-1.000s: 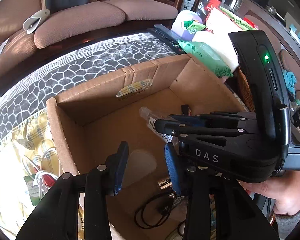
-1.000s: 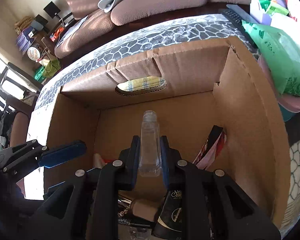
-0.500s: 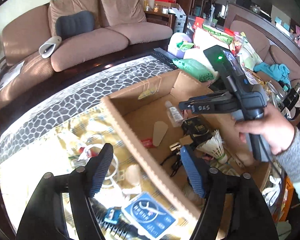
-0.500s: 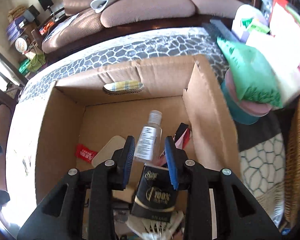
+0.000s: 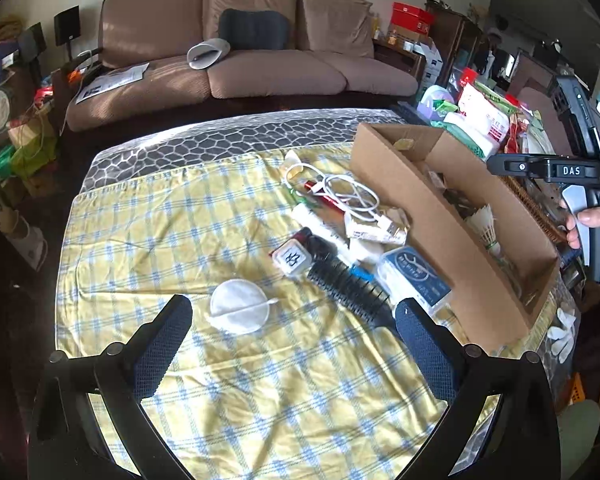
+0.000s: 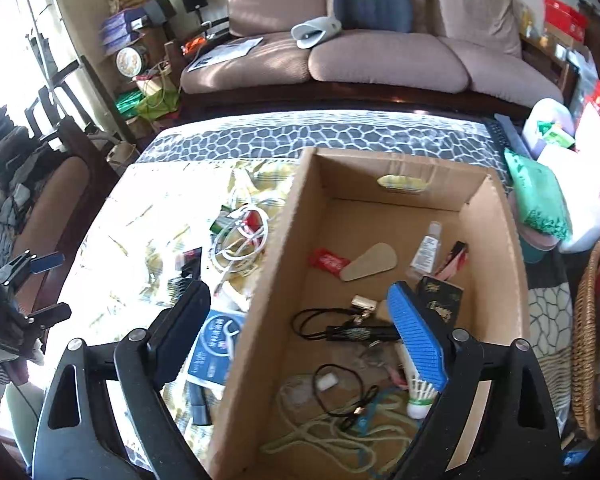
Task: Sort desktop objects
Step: 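Move both grippers back out of the box over the pile, then grasp the small clear plastic case with the left gripper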
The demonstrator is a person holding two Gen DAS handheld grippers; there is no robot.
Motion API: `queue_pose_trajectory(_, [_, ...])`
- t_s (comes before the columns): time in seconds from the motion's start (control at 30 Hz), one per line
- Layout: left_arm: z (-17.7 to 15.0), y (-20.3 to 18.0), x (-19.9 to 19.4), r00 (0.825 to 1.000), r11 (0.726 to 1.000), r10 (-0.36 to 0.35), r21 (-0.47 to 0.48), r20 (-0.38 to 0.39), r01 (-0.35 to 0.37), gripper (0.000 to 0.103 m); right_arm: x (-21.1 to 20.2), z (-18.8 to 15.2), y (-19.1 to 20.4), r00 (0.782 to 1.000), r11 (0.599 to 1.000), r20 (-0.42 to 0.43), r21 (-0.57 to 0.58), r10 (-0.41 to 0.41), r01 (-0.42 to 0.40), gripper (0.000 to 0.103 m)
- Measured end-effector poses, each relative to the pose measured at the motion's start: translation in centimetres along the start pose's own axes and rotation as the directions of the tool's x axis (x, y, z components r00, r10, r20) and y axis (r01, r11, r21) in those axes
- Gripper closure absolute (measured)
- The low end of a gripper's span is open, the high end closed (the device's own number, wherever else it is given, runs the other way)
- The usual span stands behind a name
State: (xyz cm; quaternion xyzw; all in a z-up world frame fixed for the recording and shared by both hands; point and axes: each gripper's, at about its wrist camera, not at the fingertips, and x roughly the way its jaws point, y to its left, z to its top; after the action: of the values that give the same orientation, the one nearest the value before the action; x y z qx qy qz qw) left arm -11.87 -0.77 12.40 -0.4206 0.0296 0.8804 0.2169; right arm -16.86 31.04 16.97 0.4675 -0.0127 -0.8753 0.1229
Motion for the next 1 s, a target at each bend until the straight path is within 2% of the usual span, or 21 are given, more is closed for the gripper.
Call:
queue_pose_trajectory(0.17, [-2.3, 2.0, -0.7, 1.000, 0.999, -0.003, -0.033, -0.012, 0.003, 0.000, 0.1, -1.1, 5.7, 1.000, 0.997, 0.010, -0.075, 0.004, -0.003, 0.010])
queue_pose_trajectory(0.3, [-2.3, 2.4, -0.3, 0.999, 0.999, -0.032, -0.011, -0.002, 0.032, 0.000, 0.9, -1.5, 8.6, 0.999, 0.995, -0.011, -0.091, 0.040, -0.041, 0.010])
queue_pose_trajectory(0.43, [-1.1, 1.4, 2.2, 0.995, 0.992, -0.092, 0.088, -0.026, 0.094, 0.000, 1.0, -1.3, 9.5, 0.993, 0.992, -0.014, -0.039, 0.117, -0.117, 0.010])
queue_pose_trajectory(0.5, [-0.4, 0.7, 4.4, 0.990, 0.975, -0.128, 0.177, -0.062, 0.137, 0.000, 0.6, -1.4, 9.9, 0.990, 0.989, -0.010, -0.046, 0.141, -0.142, 0.010])
queue_pose_trajectory(0.6, [0.8, 0.4, 8.6, 0.980, 0.952, -0.111, 0.266, -0.165, 0.153, 0.001, 0.1, -1.7, 10.4, 0.989, 0.985, -0.011, -0.080, 0.149, -0.150, 0.010])
queue_pose_trajectory(0.67, [1.7, 0.7, 10.7, 0.980, 0.944, -0.094, 0.298, -0.178, 0.145, 0.005, 0.2, -1.9, 10.3, 0.988, 0.984, -0.013, -0.090, 0.156, -0.156, 0.010])
queue_pose_trajectory(0.83, [3.6, 1.1, 13.9, 0.973, 0.914, -0.115, 0.362, -0.202, 0.184, 0.009, 1.9, -2.2, 9.5, 0.984, 0.981, -0.037, -0.078, 0.173, -0.176, 0.010])
queue_pose_trajectory(0.9, [3.8, 0.9, 15.0, 0.968, 0.896, -0.109, 0.400, -0.227, 0.195, 0.014, 2.7, -2.0, 9.1, 0.983, 0.981, -0.041, -0.068, 0.179, -0.181, 0.010])
queue_pose_trajectory(1.0, [3.4, 0.4, 16.2, 0.955, 0.860, -0.105, 0.457, -0.277, 0.227, 0.042, 3.8, -1.6, 8.9, 0.981, 0.980, -0.044, -0.055, 0.189, -0.192, 0.010])
